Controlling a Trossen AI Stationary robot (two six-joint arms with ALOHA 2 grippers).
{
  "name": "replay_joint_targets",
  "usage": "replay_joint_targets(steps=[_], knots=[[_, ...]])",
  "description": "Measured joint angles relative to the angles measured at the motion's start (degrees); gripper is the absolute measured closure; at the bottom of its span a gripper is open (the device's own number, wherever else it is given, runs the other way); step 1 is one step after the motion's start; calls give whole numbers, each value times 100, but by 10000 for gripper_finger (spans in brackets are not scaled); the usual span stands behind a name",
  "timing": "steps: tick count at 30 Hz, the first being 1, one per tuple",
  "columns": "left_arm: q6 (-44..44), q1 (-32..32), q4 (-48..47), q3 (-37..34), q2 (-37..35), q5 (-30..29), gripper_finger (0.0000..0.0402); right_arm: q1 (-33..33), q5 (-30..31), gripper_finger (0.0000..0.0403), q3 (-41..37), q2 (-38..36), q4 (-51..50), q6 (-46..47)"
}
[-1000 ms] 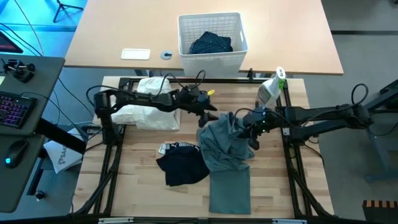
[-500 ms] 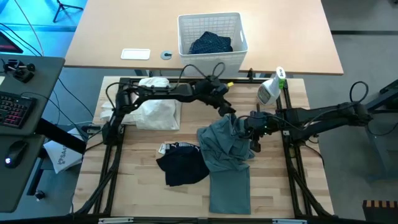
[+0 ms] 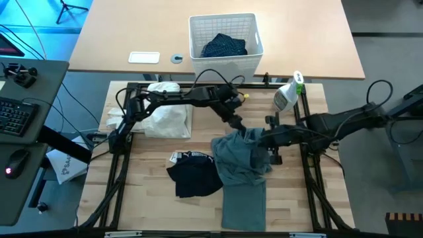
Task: Fold Laundry from Bin
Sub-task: Fold the green pants
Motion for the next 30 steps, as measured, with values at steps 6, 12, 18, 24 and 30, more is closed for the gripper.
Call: replay_joint_targets(steps=[6,12,18,24,30], knots=[[-316,-8,21,0,1,422,118,198,216,387,338,551,-200,-447],[-158,-357,-9,-45,213,485,118,209,567,387,682,652,-481,-765],[-39,-446,-286,-35,325,521,131,385,1006,387,1066,654,-836,-859],[383,-446,-402,-36,328,654,204,577,1439,387,1435,656,-936,-905],[466,-320,-564,72,244,1403,375,586,1770,387,1554,580,-1208,-795]])
